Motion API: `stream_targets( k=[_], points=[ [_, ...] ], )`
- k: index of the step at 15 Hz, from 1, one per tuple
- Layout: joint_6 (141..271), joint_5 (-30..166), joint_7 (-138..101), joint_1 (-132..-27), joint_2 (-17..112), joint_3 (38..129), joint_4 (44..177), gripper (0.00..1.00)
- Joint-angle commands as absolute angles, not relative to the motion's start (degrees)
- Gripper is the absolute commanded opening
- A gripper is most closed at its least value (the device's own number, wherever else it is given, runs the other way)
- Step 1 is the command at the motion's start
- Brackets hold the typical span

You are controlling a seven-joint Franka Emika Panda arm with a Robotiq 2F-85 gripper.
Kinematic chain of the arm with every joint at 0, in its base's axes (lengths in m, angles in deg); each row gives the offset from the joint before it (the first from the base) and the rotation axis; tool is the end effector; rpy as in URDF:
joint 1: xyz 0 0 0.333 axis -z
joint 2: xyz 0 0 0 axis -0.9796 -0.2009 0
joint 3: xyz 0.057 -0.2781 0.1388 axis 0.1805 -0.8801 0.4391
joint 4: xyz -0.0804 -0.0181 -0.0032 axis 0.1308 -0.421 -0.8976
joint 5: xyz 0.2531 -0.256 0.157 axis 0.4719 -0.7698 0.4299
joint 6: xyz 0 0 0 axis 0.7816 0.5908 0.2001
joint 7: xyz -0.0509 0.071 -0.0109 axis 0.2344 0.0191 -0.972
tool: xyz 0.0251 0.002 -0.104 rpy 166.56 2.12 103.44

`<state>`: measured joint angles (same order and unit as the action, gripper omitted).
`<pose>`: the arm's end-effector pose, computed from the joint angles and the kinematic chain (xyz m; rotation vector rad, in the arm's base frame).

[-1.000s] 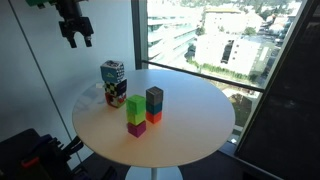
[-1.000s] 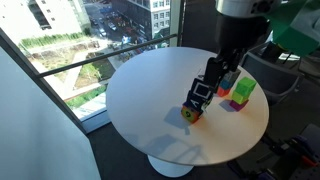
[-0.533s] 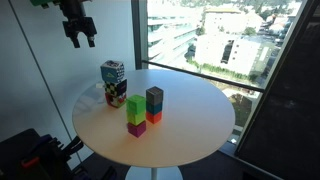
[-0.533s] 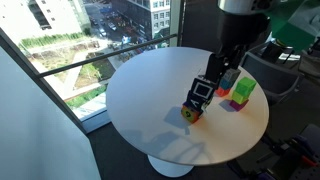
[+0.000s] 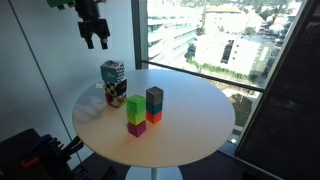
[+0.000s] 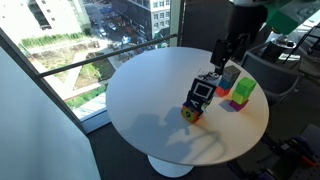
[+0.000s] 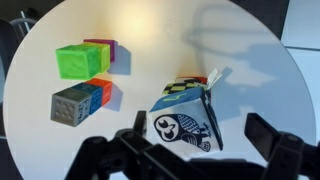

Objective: Put the grey block on the table, then use the green block to knock off the yellow block from the pink block, then put the green block on the yellow block

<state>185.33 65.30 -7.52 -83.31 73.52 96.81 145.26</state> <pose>0.4745 0.1156 0.4394 3.0121 0.0361 -0.0530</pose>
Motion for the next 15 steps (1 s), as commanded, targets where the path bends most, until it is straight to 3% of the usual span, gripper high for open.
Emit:
stream_targets(
  k=[1,8,15],
  points=[
    [187.1,66.3,-7.3,-81.7,72.2,94.1,143.9,1.0],
    [193.7,68.2,-7.7,-78.6,70.4,89.5,145.3,1.0],
    [191.4,70.8,-9.2,-77.2,65.8,87.0,142.9,1.0]
  ],
)
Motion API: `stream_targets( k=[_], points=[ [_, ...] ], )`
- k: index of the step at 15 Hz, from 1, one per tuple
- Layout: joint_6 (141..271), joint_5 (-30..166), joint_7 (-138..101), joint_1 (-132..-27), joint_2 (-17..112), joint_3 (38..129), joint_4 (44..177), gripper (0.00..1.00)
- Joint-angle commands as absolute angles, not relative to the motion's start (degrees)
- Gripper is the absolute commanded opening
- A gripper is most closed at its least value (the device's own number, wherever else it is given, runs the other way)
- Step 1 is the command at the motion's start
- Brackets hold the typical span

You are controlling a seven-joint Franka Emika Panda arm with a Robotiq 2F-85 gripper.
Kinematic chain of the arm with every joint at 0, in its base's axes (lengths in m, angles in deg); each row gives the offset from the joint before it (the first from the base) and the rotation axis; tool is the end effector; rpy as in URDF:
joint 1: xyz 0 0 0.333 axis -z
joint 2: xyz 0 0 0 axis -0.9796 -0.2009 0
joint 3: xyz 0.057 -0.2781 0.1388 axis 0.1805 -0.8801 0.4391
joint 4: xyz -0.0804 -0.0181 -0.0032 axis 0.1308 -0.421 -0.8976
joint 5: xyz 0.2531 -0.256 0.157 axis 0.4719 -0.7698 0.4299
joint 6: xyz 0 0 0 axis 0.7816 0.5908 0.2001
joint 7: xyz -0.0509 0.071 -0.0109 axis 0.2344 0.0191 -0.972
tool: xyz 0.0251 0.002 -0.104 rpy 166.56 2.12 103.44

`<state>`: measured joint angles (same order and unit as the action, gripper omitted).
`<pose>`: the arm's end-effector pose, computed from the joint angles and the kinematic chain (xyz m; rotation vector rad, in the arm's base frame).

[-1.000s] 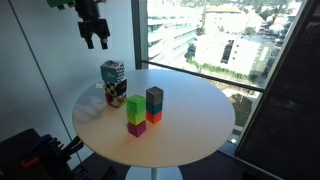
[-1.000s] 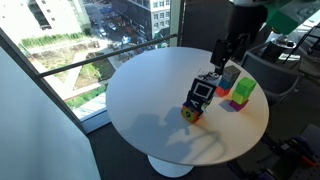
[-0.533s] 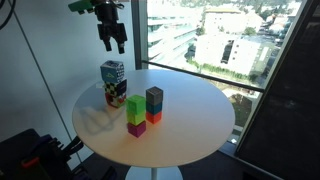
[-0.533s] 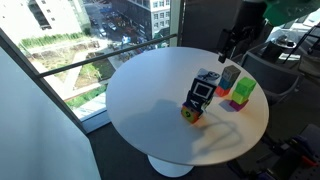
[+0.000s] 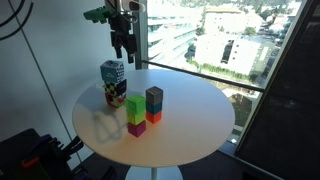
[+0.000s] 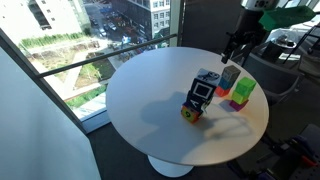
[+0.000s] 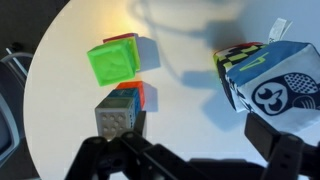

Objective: Put the grey block on the table, then use the green block to knock off the yellow block from the pink block, then put the green block on the yellow block

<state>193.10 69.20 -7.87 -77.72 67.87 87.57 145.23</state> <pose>0.5118 -0.0070 0.4022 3.0875 -0.3918 -0.0356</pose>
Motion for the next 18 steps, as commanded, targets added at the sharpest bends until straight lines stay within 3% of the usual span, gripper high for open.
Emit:
stream_targets(
  k=[1,18],
  points=[
    [191.5,70.8,-9.3,-77.2,65.6,86.8,142.8,1.0],
    [193.7,68.5,-7.6,-76.4,62.8,85.6,141.8,1.0]
  ],
)
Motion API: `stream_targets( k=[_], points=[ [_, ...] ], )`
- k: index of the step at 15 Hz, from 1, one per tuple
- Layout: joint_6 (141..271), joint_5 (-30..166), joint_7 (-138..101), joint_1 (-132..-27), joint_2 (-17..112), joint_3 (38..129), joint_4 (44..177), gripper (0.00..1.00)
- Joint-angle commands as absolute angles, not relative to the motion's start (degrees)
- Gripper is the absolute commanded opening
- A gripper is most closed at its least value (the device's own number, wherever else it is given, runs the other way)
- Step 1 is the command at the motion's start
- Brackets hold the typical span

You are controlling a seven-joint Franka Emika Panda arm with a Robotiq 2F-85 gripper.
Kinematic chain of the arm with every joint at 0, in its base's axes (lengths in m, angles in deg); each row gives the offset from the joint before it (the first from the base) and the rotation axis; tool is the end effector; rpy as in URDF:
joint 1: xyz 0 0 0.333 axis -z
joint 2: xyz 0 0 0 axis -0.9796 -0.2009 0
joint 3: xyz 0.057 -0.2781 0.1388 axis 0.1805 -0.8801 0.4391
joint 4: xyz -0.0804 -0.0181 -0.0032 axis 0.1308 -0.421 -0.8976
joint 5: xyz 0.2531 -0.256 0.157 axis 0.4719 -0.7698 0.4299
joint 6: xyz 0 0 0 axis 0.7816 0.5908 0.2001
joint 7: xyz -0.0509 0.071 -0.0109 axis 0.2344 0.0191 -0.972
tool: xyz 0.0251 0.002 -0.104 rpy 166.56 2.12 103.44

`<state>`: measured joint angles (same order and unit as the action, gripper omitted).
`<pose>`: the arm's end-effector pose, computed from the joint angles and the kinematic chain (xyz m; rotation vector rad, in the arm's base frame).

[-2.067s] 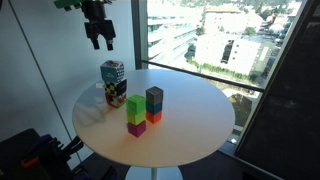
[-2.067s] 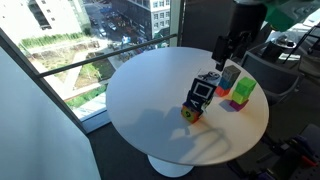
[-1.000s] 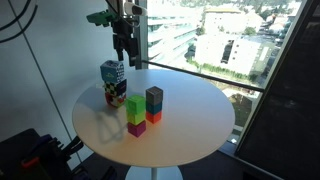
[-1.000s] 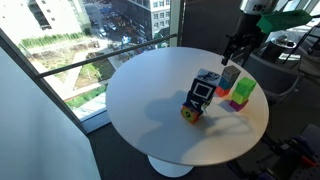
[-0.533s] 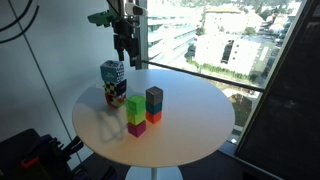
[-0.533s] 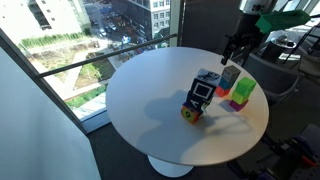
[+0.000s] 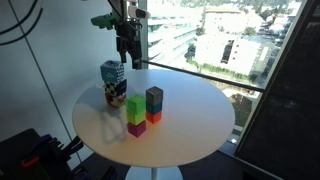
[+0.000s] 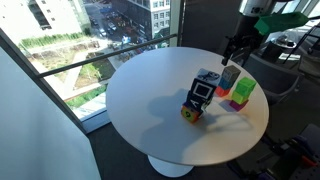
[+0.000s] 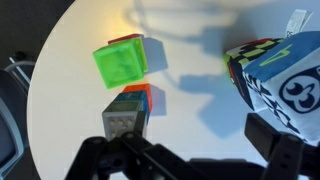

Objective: Put the grey block on the table, then use the green block to knock off the yellow block from the pink block, then put the green block on the yellow block

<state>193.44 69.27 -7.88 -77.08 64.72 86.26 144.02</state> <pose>0.5207 -0.0248 0.3838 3.0788 -0.4440 -0.0798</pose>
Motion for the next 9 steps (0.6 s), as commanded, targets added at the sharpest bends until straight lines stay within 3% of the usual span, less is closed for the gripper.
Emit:
stream_targets(
  k=[1,9],
  points=[
    [193.7,68.7,-8.0,-76.2,62.2,85.4,141.4,1.0],
    [198.0,68.5,-9.7,-75.3,57.4,83.5,140.1,1.0]
  ],
)
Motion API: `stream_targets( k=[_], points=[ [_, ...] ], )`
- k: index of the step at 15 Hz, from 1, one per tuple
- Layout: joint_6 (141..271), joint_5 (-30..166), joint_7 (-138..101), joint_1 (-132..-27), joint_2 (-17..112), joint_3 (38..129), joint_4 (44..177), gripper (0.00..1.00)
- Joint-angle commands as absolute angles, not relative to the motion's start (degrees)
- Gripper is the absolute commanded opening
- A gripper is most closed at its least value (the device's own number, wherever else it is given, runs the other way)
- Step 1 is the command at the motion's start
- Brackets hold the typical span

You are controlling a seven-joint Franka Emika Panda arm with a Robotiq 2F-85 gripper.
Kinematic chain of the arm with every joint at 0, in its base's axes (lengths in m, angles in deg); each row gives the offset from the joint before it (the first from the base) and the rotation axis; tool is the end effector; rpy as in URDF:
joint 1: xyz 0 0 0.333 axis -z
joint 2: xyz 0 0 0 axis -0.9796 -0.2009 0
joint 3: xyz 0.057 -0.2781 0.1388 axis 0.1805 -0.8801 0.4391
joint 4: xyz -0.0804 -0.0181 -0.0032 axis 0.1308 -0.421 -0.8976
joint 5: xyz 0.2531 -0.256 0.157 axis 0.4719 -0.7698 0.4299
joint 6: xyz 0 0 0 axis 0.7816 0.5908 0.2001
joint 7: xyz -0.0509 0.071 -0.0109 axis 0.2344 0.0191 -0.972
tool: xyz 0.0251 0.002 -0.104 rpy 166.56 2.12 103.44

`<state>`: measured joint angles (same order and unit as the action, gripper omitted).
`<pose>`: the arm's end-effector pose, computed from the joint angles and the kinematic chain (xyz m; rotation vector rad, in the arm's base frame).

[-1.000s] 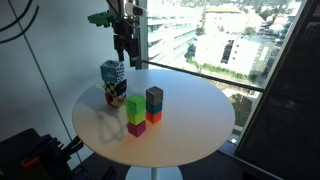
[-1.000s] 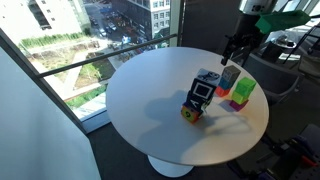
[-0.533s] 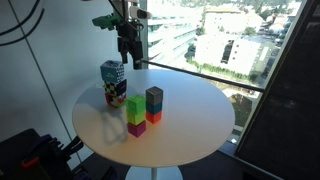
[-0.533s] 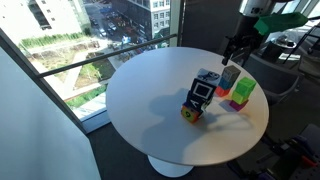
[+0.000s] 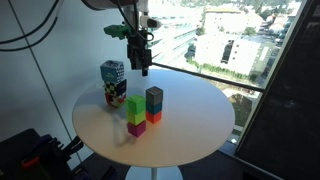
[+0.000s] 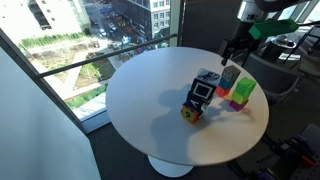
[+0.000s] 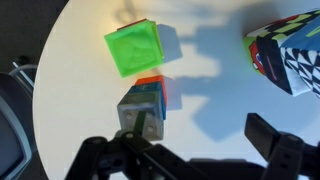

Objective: Put the grey block on the table, then use the green block to knock off the yellow block from the pink block, then put the green block on the yellow block

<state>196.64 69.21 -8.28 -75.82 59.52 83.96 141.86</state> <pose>0.5381 -0.0588 0.3568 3.0630 -0.5251 -0.0763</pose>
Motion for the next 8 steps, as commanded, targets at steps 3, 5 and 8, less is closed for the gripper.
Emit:
stream_targets(
  k=[3,5,8],
  points=[
    [200.7,68.9,-11.0,-74.9,55.4,83.0,139.8,1.0],
    [202.2,68.7,-11.3,-74.8,54.1,82.6,139.5,1.0],
    [203.8,67.6,-11.0,-74.7,52.4,81.8,138.7,1.0]
  ],
)
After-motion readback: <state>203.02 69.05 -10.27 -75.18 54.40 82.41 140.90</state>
